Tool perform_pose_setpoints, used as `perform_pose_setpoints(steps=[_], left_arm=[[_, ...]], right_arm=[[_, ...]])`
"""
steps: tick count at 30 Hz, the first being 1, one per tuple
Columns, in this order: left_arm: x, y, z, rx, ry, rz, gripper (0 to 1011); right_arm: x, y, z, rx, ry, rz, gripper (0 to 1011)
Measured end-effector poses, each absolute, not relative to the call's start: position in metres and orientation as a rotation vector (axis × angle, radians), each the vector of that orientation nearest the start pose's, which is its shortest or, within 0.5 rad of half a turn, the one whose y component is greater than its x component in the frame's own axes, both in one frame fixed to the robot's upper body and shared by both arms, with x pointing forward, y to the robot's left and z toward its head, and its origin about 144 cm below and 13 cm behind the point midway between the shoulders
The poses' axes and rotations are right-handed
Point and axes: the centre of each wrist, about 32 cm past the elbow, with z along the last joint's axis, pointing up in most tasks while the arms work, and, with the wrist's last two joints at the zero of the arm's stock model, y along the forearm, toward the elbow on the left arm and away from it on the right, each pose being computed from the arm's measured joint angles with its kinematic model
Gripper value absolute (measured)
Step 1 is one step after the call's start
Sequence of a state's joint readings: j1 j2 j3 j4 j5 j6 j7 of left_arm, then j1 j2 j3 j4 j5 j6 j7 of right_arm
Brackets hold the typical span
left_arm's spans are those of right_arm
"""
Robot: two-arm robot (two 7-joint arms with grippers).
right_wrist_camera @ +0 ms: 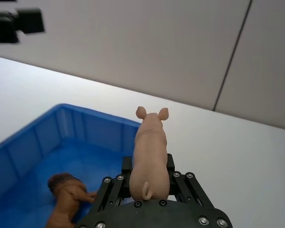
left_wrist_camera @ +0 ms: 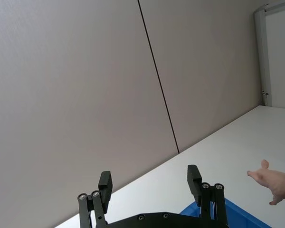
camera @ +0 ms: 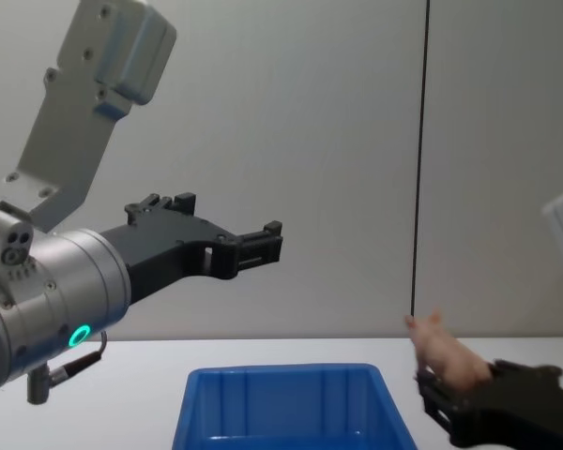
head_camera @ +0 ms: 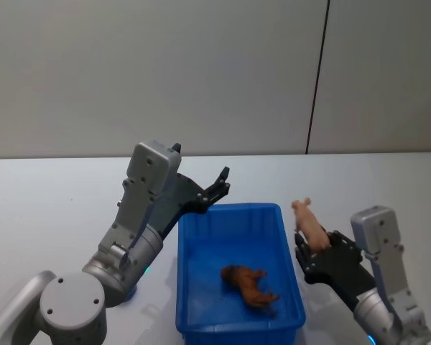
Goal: Pick up the two dolls from the table and place them into the box.
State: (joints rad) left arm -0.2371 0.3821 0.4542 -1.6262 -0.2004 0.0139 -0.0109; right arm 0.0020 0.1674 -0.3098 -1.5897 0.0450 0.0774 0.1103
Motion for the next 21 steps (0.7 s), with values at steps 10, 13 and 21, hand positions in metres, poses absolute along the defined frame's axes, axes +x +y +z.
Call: perform_pose_setpoints(steps=[10,13,21], left_arm=[[0.492,0.198,1.204,0.061,-0.268,1.124,1001],[0.492,0.198,1.204,0.061,-0.268,1.124,1001],[0.492,0.198,1.204,0.061,-0.268,1.124,1001]], right_arm=[[0.454,-0.168,1.144,-0.121,-0.024,-1.023,369],[0.458,-0.165,1.143,-0.119,-0.013,-0.981,369],[0.472,-0.154,1.138,-0.132,0.036,-0.876,518]])
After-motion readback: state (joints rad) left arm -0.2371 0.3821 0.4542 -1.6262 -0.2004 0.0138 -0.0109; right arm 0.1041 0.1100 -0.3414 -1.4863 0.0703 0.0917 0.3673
